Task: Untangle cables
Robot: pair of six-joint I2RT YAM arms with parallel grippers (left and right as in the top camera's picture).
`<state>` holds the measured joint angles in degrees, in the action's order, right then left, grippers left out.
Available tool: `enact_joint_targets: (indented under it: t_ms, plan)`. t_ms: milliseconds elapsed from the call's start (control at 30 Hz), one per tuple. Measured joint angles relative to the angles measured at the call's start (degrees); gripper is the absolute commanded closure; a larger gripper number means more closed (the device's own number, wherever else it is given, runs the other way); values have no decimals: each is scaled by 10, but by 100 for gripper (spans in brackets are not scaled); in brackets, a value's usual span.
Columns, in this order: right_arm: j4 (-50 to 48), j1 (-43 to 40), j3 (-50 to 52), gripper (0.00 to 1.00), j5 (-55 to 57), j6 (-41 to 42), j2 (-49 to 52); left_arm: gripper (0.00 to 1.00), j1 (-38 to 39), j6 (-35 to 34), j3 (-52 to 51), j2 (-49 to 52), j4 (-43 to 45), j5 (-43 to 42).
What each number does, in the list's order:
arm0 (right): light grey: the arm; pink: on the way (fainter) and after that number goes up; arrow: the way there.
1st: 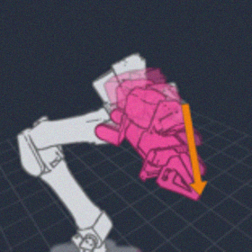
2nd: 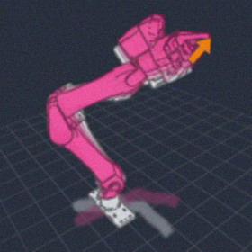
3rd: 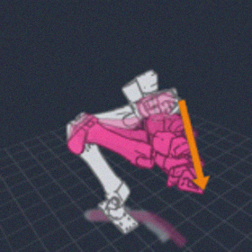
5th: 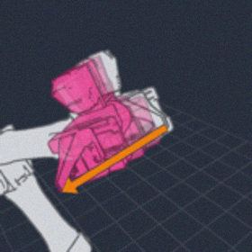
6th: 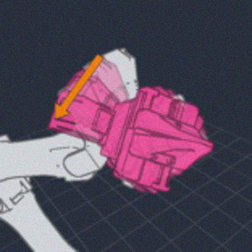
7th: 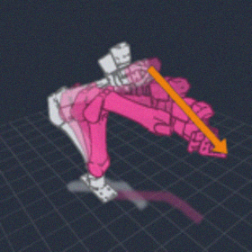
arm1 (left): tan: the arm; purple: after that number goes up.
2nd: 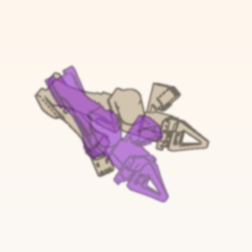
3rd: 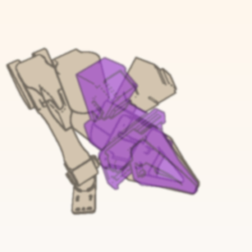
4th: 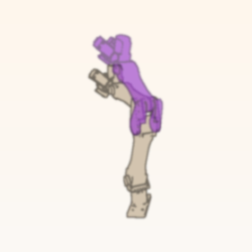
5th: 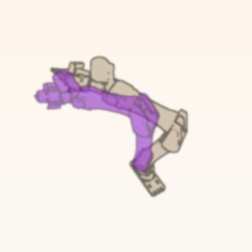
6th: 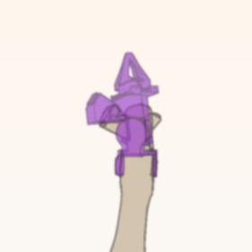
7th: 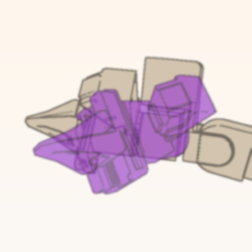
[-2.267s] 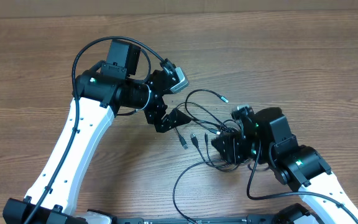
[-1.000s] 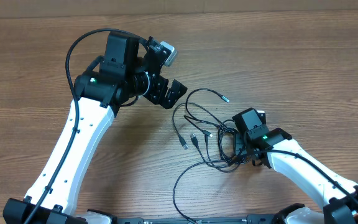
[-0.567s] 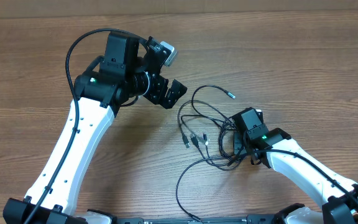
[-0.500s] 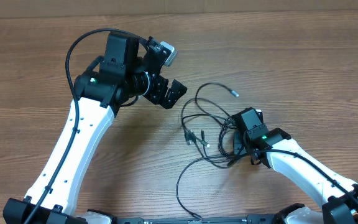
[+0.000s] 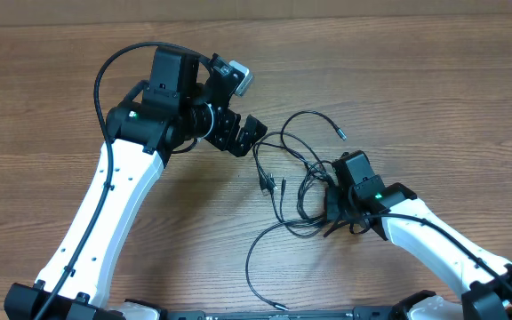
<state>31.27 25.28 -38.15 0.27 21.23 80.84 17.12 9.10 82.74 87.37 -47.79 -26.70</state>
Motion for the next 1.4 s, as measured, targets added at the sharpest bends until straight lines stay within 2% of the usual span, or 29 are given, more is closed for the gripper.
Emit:
enact_joint_targets:
  t_ms: [233,667,1400]
  plan:
    - [-24,0,-25,96,-88,-27,-56,0,0,0,0,0,-2,0]
    - [-155,0,-43,96,-196,-33,-191,1,0,0,0,0,-2,0]
    - [-322,0,-43,96,-311,-32,-209,1,0,0,0,0,-17,0]
